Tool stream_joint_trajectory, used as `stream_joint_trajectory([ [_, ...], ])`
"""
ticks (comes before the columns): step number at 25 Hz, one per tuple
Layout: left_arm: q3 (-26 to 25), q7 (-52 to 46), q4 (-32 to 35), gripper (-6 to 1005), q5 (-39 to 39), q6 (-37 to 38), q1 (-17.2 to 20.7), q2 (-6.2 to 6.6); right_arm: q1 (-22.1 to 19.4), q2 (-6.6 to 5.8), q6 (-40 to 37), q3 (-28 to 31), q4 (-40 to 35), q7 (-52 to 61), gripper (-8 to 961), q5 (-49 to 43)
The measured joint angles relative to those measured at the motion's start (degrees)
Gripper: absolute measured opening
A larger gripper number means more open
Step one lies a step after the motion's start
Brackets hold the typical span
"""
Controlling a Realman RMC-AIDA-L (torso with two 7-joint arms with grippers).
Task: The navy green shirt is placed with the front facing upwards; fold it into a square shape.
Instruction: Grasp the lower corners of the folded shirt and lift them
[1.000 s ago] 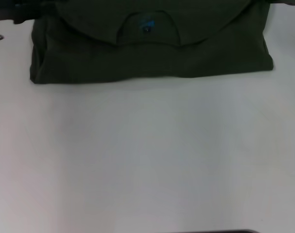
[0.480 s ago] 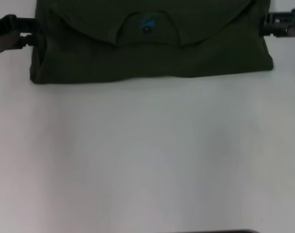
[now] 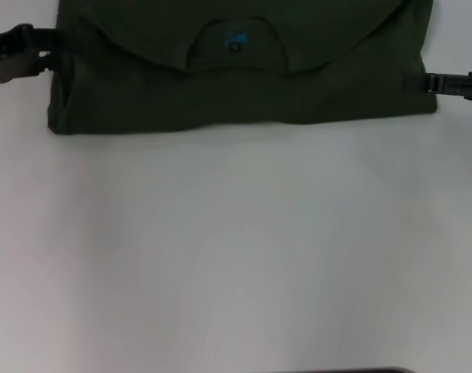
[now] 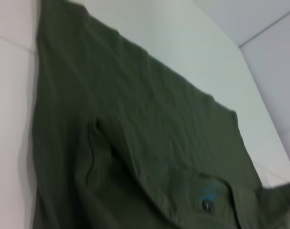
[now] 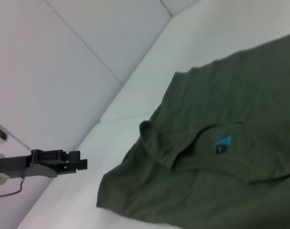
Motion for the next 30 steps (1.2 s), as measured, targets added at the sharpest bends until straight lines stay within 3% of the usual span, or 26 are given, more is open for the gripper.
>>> stream_joint_trajectory([
  [4,-0.1,0.1,1.6,549,-0.2,-3.3,-0.5,-1.08,-1.0,0.45,-0.2,3.1,0.0,-3.7,778,0.0],
  [12,0.4,4.2,2.2,545,0.2,-12.7,-1.6,-3.50,-2.2,2.32,-0.7,3.4,0.0,-14.2,779,-0.2],
  [19,0.9,8.1,2.4,542,0.2,-17.5,-2.7,-4.36,-3.4,2.11,-0.8,3.8,0.0,-13.8,779,-0.1],
  [23,4.7,11.7,1.3,540,0.3,-25.9,-3.9,-5.76,-4.0,2.25,-1.5,3.8,0.0,-13.8,779,0.0],
  [26,9.4,12.1,-0.7,539,0.4,-31.3,-5.0,-6.04,-4.3,2.22,-2.6,4.4,0.0,-13.6,779,0.0],
  [30,11.5,12.4,-3.7,537,0.5,-34.7,-6.3,-6.21,-4.5,2.21,-3.2,5.8,0.0,-13.2,779,0.0],
])
